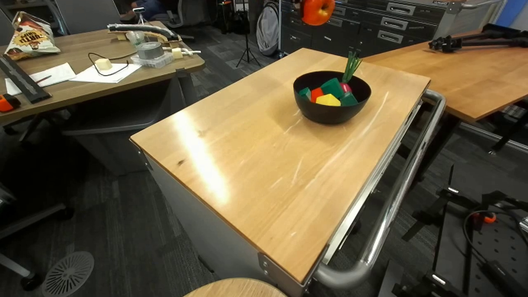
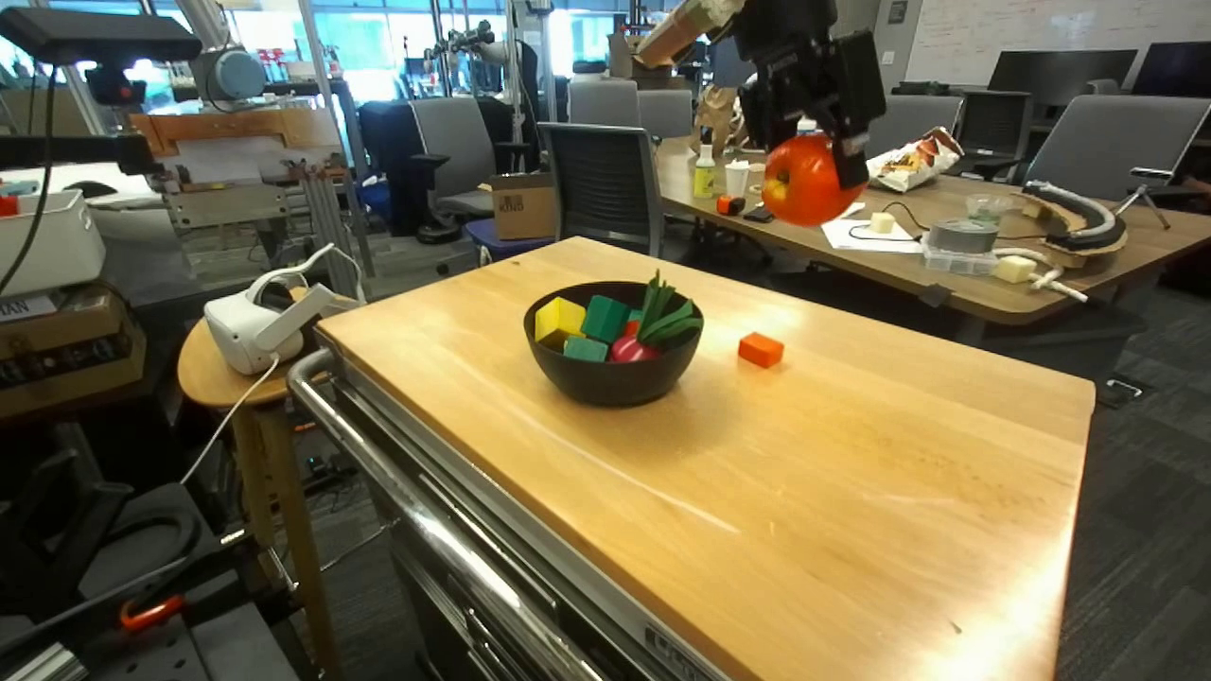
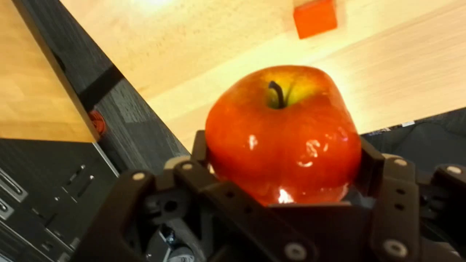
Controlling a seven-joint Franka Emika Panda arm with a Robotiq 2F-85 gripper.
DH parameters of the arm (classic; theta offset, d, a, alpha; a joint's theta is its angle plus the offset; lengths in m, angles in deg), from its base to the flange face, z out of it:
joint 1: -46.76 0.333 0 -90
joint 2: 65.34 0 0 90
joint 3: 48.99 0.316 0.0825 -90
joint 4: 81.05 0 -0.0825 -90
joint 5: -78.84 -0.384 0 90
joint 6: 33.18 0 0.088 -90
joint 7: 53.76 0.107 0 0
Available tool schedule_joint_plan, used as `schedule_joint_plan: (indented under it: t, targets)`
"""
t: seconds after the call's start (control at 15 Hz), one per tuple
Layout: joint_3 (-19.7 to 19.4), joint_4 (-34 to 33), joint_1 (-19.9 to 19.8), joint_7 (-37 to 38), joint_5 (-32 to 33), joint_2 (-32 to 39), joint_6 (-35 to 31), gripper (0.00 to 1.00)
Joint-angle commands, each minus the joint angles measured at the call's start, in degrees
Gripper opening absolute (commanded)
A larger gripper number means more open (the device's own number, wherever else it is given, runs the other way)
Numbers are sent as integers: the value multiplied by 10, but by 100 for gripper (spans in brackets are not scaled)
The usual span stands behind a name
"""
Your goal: Put the beetroot and the blocks in the bowl then move the apple to the right
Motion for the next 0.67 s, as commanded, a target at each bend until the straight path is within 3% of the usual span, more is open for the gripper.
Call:
schedule_joint_plan:
  t: [0.0,0.27,0.6]
  targets:
    - [-12,142,-25,65,15,-89,-64,60]
    - [-15,256,-44,157,64,-127,-130,60]
    - [-14,330,-66,264,124,-148,-148,60]
